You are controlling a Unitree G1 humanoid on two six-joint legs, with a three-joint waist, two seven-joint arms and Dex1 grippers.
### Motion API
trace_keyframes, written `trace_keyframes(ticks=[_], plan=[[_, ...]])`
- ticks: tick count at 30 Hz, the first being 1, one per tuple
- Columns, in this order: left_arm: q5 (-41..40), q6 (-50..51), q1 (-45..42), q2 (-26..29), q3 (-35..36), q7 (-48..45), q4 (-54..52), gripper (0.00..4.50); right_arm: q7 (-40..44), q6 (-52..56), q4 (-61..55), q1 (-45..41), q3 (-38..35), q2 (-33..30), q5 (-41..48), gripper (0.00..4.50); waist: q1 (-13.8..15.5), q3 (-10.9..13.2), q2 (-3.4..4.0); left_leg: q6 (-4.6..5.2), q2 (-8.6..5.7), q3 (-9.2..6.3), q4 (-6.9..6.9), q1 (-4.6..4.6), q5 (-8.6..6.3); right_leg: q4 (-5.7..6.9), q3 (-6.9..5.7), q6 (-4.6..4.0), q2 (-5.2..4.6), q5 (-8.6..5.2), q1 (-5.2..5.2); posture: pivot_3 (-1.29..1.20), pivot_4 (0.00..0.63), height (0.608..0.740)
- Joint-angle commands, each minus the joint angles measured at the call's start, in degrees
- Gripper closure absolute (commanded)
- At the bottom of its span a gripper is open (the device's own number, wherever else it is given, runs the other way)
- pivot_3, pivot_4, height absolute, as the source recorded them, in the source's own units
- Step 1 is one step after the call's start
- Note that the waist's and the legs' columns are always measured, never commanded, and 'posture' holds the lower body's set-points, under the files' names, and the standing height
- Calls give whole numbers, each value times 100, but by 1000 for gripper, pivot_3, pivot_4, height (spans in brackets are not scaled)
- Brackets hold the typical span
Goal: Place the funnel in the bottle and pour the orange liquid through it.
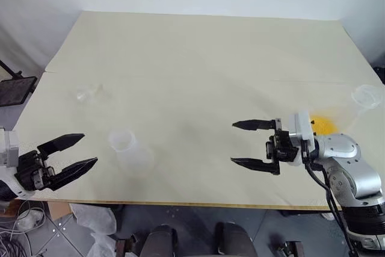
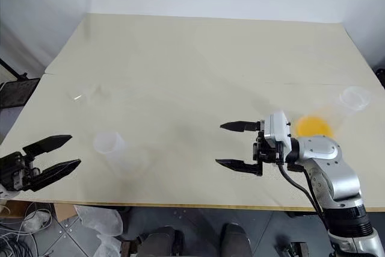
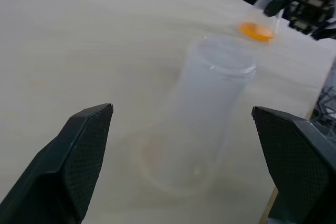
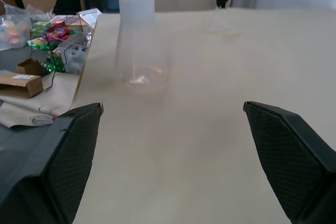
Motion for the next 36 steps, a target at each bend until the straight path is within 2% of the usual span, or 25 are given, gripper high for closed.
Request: trace_keyframes(ticks=[1,11,14,17,19,23,26,30,34,36], plan=[[147,-161,-278,-13,-444,-57,-211,0,30,-164,-21,35,-220,-68,0,7,0,0,0,0,0,1,0,2,0,1,1,0,0,0,0,0,150,740],[683,-594,-1200,-358,-1500,-15,336,0,-261,-51,-518,530,-495,-139,92,7,8,0,0,0,0,5,0,0,0,3,1,0,3,0,-3,0,150,740],[769,-693,-1379,-409,-1603,-27,493,651,-364,-36,-636,684,-584,-154,97,0,8,0,0,0,1,4,-1,0,0,2,-2,0,4,0,-3,0,150,740],[834,-793,-1464,-430,-1661,-62,574,1629,-427,-21,-698,772,-631,-155,102,0,1,0,0,0,2,5,-1,1,0,3,-2,0,4,0,-3,0,150,740],[775,-792,-1568,-475,-1685,-48,587,2074,-469,-46,-735,845,-648,-146,80,0,-1,0,1,0,3,6,-1,2,0,3,-1,0,5,0,-3,0,150,740],[637,-640,-2015,-579,-1922,83,375,2118,-704,-92,-870,1155,-832,-108,32,0,65,0,0,0,0,2,1,0,0,3,-2,0,3,0,-2,0,150,740],[612,-379,-2811,-754,-2356,293,286,2118,-928,-134,-992,1549,-1165,-109,2,0,163,0,0,0,-5,-5,6,-3,0,6,-3,0,0,0,0,0,150,740],[1047,-400,-3951,-1147,-3139,338,656,2118,-1217,-215,-1172,2097,-1556,-33,-31,0,163,-2,-2,0,-14,3,9,-8,0,9,-9,1,0,0,5,0,150,740],[1927,-715,-5474,-2049,-4233,299,2015,2118,-1561,-295,-1548,2819,-1879,179,-67,0,164,-2,-2,0,-10,32,5,-5,0,9,-19,1,5,0,5,0,150,740],[2242,-988,-6071,-2610,-4535,281,2860,2118,-1754,-318,-1745,3065,-1970,318,-67,0,184,-2,-2,0,-12,39,8,-7,0,9,-21,1,5,0,5,0,150,740]])
